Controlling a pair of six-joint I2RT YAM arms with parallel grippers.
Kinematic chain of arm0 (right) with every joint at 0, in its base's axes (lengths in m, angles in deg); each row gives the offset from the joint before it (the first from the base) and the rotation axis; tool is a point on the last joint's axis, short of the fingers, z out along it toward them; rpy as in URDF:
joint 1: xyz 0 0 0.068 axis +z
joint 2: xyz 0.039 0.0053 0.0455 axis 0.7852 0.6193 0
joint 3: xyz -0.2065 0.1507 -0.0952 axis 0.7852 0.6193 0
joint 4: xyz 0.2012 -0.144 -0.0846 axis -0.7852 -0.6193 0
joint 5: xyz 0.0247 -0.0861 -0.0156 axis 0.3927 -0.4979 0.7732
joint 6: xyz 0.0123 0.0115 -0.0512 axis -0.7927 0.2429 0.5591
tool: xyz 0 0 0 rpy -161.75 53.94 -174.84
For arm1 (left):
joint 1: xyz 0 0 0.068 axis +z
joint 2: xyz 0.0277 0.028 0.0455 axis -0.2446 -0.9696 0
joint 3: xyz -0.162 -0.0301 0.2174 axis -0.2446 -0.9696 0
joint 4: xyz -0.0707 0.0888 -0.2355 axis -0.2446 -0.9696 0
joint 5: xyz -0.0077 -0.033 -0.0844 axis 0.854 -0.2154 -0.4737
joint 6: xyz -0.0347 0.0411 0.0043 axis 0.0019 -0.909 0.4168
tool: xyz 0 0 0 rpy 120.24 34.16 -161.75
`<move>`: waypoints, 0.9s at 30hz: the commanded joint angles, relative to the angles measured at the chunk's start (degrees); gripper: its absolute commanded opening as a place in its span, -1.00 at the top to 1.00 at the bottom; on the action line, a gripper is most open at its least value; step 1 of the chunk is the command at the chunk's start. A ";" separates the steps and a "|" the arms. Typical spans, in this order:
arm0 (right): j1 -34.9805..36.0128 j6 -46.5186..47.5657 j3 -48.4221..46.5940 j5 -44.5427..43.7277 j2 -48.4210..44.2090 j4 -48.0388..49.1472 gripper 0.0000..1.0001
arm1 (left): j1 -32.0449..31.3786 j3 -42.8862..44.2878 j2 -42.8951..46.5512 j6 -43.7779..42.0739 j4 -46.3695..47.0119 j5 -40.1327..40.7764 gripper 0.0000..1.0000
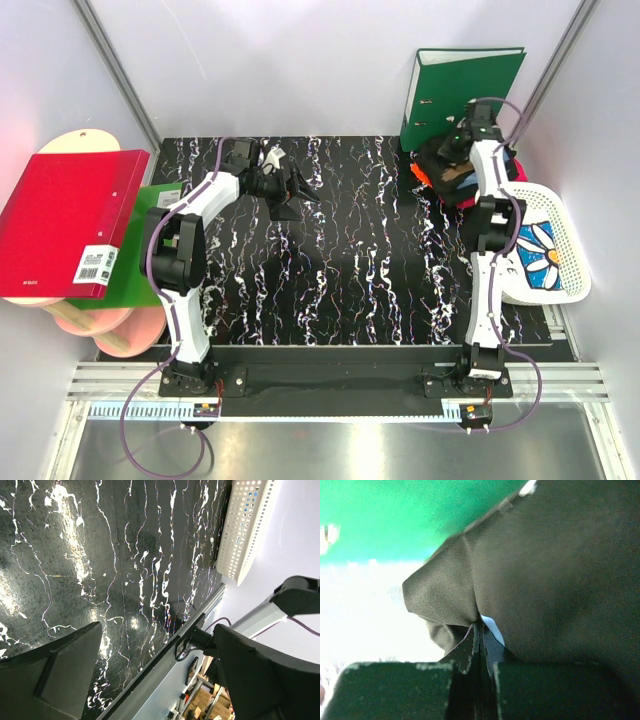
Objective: Fold and stack the t-shirts
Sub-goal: Put the neatly folded tshirt into the corner of the board with the right arm
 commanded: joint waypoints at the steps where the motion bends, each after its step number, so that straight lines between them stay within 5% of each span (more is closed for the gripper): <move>1: 3.12 0.46 4.84 -0.68 -4.17 -8.39 1.00 | -0.17 1.05 1.04 -1.09 0.69 -1.07 -0.98; 5: 3.21 0.72 4.93 -5.87 -11.11 -3.21 0.98 | 0.01 1.22 1.39 -1.97 0.51 -1.51 -0.98; 14: 1.55 1.52 6.42 -14.41 -18.95 -0.74 0.59 | 0.36 2.54 0.33 -2.24 0.42 -2.57 -0.98; 18: -0.39 1.60 9.76 -15.02 -17.99 -0.57 0.65 | 0.36 2.20 0.51 -2.59 0.42 -2.66 -0.98; 22: -2.50 0.82 10.20 -17.05 -15.88 -0.56 1.00 | 0.36 1.23 1.03 -2.76 0.33 -2.48 -0.98; 27: -5.48 -1.47 4.60 -14.15 -9.30 -3.01 1.00 | 0.45 1.23 1.12 -2.68 -0.37 -1.61 -0.98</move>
